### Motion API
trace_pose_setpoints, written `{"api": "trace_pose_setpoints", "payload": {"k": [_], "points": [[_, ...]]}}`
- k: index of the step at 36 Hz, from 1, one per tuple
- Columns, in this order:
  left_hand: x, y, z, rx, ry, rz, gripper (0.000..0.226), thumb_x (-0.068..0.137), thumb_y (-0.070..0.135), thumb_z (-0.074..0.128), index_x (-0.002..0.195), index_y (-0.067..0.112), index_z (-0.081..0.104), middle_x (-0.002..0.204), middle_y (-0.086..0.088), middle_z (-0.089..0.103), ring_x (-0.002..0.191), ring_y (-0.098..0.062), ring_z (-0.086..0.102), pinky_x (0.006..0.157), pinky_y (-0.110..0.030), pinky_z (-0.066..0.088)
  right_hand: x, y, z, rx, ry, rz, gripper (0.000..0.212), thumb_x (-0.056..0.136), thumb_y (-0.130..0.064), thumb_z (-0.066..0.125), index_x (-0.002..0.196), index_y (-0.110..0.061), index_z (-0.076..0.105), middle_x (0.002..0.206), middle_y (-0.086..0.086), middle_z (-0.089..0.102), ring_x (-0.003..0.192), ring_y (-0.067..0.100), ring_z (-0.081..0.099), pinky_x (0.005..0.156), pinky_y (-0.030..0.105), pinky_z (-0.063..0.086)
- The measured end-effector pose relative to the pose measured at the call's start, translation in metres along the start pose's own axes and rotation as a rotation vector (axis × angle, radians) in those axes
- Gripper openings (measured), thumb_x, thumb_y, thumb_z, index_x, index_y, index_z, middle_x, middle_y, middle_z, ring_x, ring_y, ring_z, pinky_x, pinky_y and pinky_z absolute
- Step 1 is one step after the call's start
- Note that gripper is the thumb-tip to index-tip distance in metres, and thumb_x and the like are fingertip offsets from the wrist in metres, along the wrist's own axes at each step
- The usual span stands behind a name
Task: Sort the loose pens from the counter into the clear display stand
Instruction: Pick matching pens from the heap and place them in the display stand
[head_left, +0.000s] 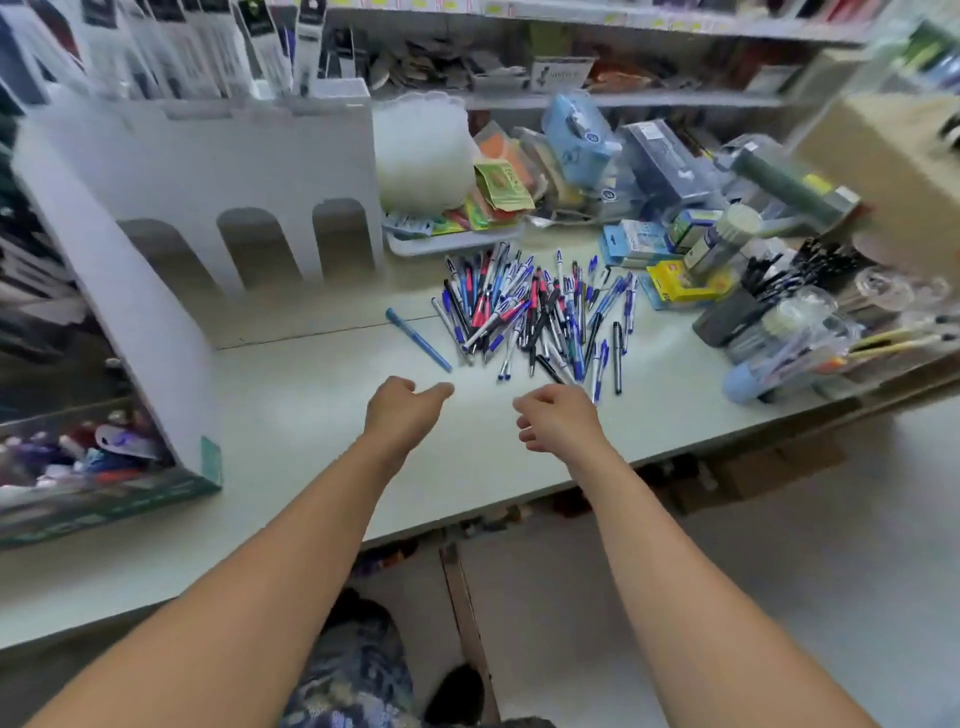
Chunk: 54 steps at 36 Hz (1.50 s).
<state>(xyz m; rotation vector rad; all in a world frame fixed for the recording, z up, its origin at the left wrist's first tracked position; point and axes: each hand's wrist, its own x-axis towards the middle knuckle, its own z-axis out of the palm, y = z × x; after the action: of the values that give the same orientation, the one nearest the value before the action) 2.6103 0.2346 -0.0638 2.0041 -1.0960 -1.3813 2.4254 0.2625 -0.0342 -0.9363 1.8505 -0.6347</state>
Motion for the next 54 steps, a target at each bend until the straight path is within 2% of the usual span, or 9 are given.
{"api": "trace_pose_setpoints", "payload": {"k": [5,10,18,24,30,36,43,50,54], "points": [[0.058,0.024,0.014,0.078,0.082,-0.101,0.049,0.085,0.046,0.072,0.107,0.006,0.055,0.112,-0.011,0.059,0.077,-0.021,0.055,0.058,-0.029,0.041,0.050,-0.026,0.015,-0.128,-0.064,-0.069,0.028,0.092,-0.018,0.063,0.098,0.009,0.067,0.085,0.025,0.073,0.071,0.036,0.071,0.076,0.050,0.060],[0.126,0.043,0.045,0.208,0.157,-0.214,0.093,0.073,0.062,0.077,0.139,0.006,0.044,0.139,-0.013,0.043,0.126,-0.030,0.047,0.098,-0.039,0.047,0.106,-0.033,0.026,-0.221,-0.080,-0.098,0.021,0.082,-0.025,0.063,0.077,-0.006,0.071,0.076,0.015,0.072,0.076,0.038,0.071,0.074,0.055,0.059],[0.173,0.084,0.095,0.464,0.139,-0.124,0.119,0.062,0.060,0.087,0.145,0.002,0.025,0.146,-0.018,0.034,0.135,-0.034,0.037,0.109,-0.039,0.039,0.144,-0.015,0.005,-0.231,-0.113,-0.061,0.014,0.085,-0.019,0.064,0.073,-0.021,0.070,0.068,-0.001,0.071,0.072,0.030,0.071,0.068,0.050,0.059],[0.173,0.084,0.105,0.644,0.093,-0.031,0.073,0.080,0.021,0.078,0.135,-0.002,0.036,0.134,-0.020,0.041,0.121,-0.034,0.052,0.096,-0.036,0.049,0.153,-0.011,-0.004,-0.186,-0.120,-0.047,0.015,0.089,-0.022,0.065,0.075,-0.024,0.070,0.070,0.000,0.071,0.071,0.025,0.071,0.072,0.049,0.061],[0.173,0.079,0.082,0.630,0.010,-0.107,0.021,0.092,0.020,0.062,0.110,0.009,0.063,0.101,-0.008,0.064,0.081,-0.026,0.056,0.067,-0.030,0.043,0.158,-0.017,-0.012,-0.148,-0.210,-0.070,0.011,0.093,-0.020,0.066,0.084,-0.019,0.071,0.075,0.005,0.072,0.065,0.017,0.069,0.074,0.046,0.059],[0.121,0.057,0.049,0.005,-0.160,-0.411,0.002,0.093,0.000,0.053,0.092,0.001,0.053,0.068,-0.015,0.060,0.053,-0.022,0.061,0.050,-0.027,0.053,0.170,-0.026,-0.014,-0.194,-0.382,-0.077,0.011,0.093,-0.017,0.064,0.087,-0.013,0.071,0.075,0.008,0.072,0.064,0.016,0.065,0.070,0.041,0.058],[0.044,0.035,0.044,-0.413,-0.120,-0.429,0.008,0.093,-0.002,0.052,0.094,0.005,0.051,0.059,-0.005,0.047,0.045,-0.013,0.038,0.045,-0.025,0.035,0.167,-0.044,-0.001,-0.094,-0.613,0.010,0.022,0.100,-0.019,0.061,0.098,0.002,0.068,0.081,0.011,0.064,0.063,0.017,0.059,0.058,0.023,0.052],[-0.019,0.046,0.042,-0.759,-0.241,-0.341,0.014,0.097,-0.001,0.051,0.091,0.011,0.050,0.063,-0.003,0.041,0.047,-0.010,0.030,0.043,-0.020,0.027,0.130,-0.079,0.022,0.142,-0.818,-0.054,0.042,0.103,-0.049,0.048,0.142,-0.033,0.047,0.130,-0.004,0.058,0.103,0.017,0.063,0.079,0.031,0.052],[-0.054,0.046,0.026,-0.821,-0.310,-0.302,0.012,0.099,0.000,0.051,0.095,0.011,0.048,0.064,-0.003,0.040,0.046,-0.009,0.031,0.042,-0.017,0.028,0.099,-0.101,0.041,0.214,-0.849,-0.178,0.019,0.103,-0.036,0.056,0.117,-0.031,0.069,0.114,0.002,0.073,0.104,0.037,0.069,0.082,0.050,0.055]]}}
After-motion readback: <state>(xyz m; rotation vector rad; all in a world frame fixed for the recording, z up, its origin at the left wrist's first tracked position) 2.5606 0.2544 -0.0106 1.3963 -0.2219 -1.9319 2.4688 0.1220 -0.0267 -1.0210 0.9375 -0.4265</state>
